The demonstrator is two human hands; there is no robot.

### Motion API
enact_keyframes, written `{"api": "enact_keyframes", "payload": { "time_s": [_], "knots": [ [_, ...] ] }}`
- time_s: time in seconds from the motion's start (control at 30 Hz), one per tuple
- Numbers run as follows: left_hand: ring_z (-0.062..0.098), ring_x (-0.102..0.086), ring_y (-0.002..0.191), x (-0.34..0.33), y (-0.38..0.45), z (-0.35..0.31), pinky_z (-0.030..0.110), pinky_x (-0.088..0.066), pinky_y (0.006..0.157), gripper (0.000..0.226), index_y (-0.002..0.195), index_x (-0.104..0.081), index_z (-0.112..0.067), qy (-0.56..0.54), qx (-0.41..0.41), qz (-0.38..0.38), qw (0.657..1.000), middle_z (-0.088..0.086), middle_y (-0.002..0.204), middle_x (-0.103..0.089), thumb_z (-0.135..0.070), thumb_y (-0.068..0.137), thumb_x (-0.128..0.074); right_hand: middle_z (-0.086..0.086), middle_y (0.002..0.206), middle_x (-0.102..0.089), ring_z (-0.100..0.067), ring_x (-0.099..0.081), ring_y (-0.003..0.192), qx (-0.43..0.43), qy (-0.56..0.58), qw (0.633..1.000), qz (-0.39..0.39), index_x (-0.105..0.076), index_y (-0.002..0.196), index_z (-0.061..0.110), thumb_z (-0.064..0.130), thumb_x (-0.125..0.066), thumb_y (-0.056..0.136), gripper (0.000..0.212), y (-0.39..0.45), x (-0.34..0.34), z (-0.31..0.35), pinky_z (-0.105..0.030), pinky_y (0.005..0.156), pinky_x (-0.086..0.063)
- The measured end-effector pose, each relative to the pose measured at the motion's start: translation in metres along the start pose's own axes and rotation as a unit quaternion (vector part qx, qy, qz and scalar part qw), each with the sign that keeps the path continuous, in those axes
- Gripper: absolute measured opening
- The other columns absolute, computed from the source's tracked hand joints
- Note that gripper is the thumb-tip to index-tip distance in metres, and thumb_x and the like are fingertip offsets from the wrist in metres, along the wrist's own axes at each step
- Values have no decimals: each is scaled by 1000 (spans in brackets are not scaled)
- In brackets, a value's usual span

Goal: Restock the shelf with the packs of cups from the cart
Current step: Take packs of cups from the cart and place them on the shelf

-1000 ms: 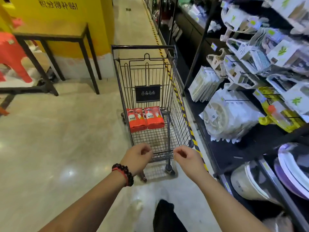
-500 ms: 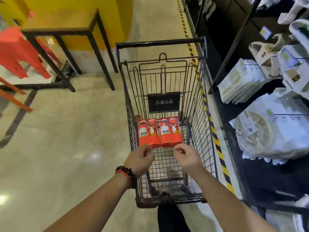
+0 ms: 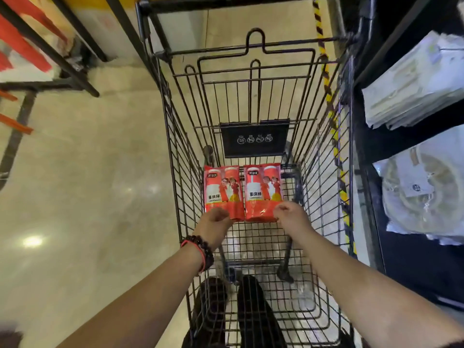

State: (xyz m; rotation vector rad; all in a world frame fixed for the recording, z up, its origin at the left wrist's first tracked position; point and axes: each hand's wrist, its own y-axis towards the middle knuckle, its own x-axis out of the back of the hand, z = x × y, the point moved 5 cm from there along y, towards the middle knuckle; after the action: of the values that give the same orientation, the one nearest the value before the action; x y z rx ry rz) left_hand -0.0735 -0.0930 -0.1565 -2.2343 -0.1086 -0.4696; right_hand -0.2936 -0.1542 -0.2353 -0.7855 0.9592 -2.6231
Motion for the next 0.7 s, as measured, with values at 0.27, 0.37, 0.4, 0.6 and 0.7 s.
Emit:
{"api": "enact_keyframes", "payload": {
  "time_s": [0.27,0.37,0.4,0.6,0.7],
  "knots": [
    [22,-59,84,-15,61,49,32,-48,68,9,90,-63,-19,-111,121,19,986,8,90,-62,-14,94,-57,-2,101,-70,-11,-60,67,-125,-9,990,-65,-57,91,30,33,-71,90,14,92,-20,-63,-22,53,-41],
    [23,-57,80,-22,65,66,37,-48,72,9,90,-64,-19,-125,130,26,983,9,86,-61,-18,95,-58,-10,131,-63,-5,-51,62,-175,-4,982,-67,-43,143,15,42,-77,86,72,111,-27,-84,-24,74,-48],
    [24,-59,81,-23,66,70,39,-51,76,9,90,-64,-21,-114,129,27,985,9,88,-62,-20,95,-57,-13,141,-58,-9,-55,68,-193,0,979,-59,-32,152,14,46,-78,85,88,116,-29,-89,-30,86,-49],
    [26,-66,93,-23,65,75,44,-53,89,13,102,-64,-23,-96,147,16,984,6,97,-68,-20,90,-60,-16,143,-56,-33,-55,130,-243,62,968,-7,-33,150,7,36,-89,73,99,145,-53,-107,-41,112,-42],
    [21,-65,97,-23,60,71,41,-54,91,32,116,-61,-23,-101,151,21,983,4,111,-67,-27,85,-65,-9,131,-66,-24,-65,111,-246,72,966,32,-59,123,17,36,-93,67,69,140,-52,-107,-38,102,-48]
  ]
}}
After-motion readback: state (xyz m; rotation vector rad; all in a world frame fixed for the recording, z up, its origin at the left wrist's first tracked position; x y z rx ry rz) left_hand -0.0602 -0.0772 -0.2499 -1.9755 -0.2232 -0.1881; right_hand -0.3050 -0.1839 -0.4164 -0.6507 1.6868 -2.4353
